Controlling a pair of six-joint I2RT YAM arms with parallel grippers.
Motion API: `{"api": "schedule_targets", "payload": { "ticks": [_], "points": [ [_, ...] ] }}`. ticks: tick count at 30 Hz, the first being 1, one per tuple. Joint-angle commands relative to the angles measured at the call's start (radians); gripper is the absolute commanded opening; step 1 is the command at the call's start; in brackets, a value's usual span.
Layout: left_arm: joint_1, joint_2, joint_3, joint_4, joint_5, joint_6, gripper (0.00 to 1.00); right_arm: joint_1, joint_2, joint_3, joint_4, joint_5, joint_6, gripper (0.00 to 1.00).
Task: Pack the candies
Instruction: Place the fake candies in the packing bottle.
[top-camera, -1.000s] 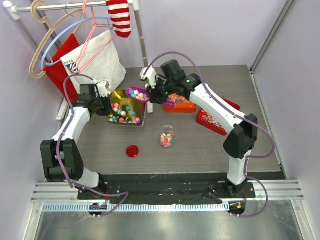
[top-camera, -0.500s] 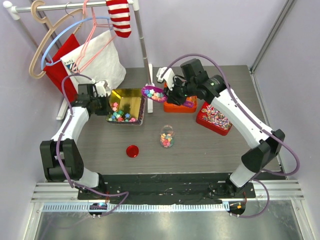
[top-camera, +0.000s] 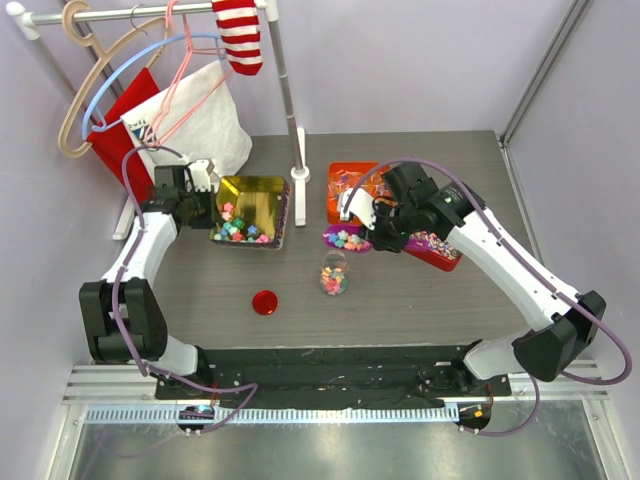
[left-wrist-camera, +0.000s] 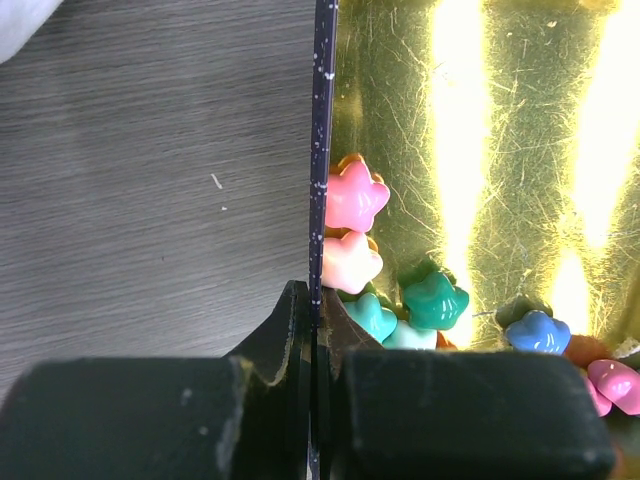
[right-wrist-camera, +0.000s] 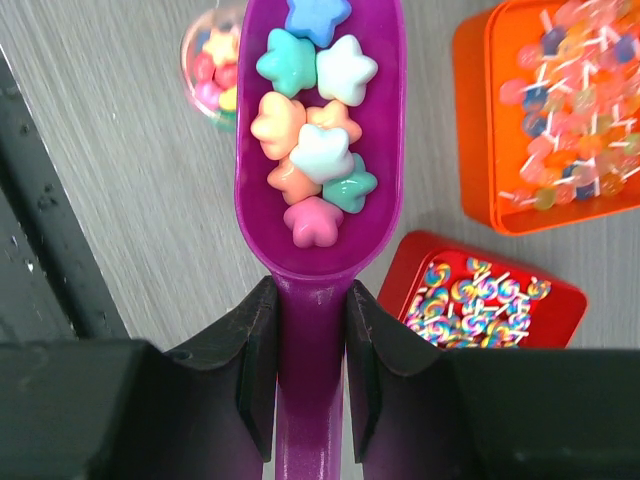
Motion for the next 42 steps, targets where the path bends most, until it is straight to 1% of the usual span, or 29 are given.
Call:
{"api": "schedule_targets", "payload": {
  "ticks": [1,5,16,27,42],
  "points": [
    [0.006,-0.011,0.060,0.003,0.011,-0.002,0.00,0.003,-0.063,-0.049,-0.003,0.047,-0.049,0.01],
    [0.006,-0.012,0.057,0.000,-0.003,0.001,0.00,0.005,-0.074,-0.064,-0.037,0.075,-0.071,0.01],
    [0.006,0.001,0.053,-0.002,-0.027,0.010,0.00,0.023,-0.028,0.003,-0.158,0.119,-0.125,0.01],
    [0.006,-0.005,0.040,0.006,-0.030,0.009,0.00,0.066,0.031,0.039,-0.187,0.167,-0.137,0.01],
    [0.007,0.001,0.031,0.018,-0.024,0.002,0.00,0.098,0.061,0.071,-0.207,0.217,-0.152,0.01]
  ]
}}
